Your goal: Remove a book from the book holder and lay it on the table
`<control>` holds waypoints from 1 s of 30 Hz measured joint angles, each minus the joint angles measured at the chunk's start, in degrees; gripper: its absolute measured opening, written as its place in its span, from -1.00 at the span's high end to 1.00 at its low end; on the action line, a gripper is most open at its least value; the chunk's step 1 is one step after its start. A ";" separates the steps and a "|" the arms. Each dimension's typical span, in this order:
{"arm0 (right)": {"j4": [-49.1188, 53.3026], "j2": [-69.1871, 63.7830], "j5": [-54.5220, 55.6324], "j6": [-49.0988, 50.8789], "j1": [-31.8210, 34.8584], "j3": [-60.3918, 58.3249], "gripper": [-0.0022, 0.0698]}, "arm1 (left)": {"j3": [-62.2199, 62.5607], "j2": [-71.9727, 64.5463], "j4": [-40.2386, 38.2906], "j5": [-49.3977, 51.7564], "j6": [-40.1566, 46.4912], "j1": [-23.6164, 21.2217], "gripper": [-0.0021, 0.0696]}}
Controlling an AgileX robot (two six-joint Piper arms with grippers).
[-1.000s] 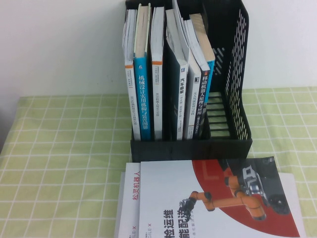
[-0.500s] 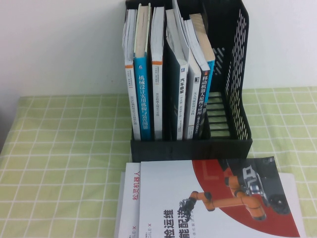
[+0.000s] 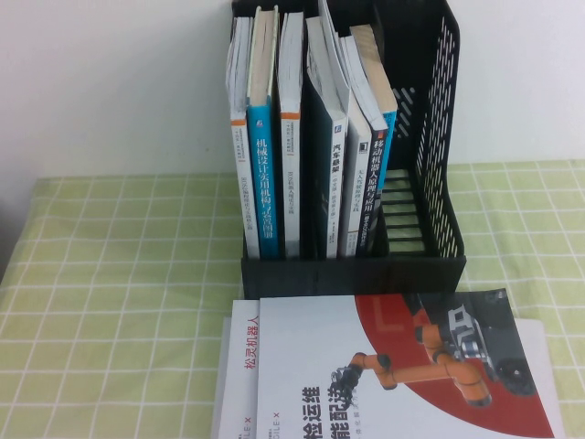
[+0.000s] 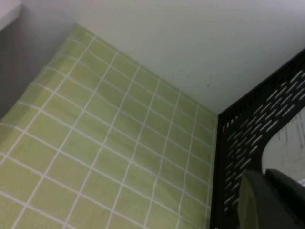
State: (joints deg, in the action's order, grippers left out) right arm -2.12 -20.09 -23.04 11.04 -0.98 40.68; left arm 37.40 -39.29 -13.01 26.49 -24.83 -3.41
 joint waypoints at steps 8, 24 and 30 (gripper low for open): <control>-3.63 -6.29 -0.47 -2.00 -4.32 -9.30 0.95 | -2.20 -4.86 -10.45 -4.58 3.92 0.05 0.95; -49.74 -34.88 0.34 -47.82 -4.50 -6.99 0.95 | 4.98 -25.30 -62.63 -2.22 86.03 16.29 0.95; -86.37 -44.59 2.06 -88.50 -6.37 -5.98 0.94 | 18.11 -37.30 -65.47 -2.08 93.95 20.82 0.95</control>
State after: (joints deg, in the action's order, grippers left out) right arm -88.50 -64.68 -20.99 -77.46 -7.35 34.70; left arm 55.51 -76.59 -78.49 24.41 69.12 17.42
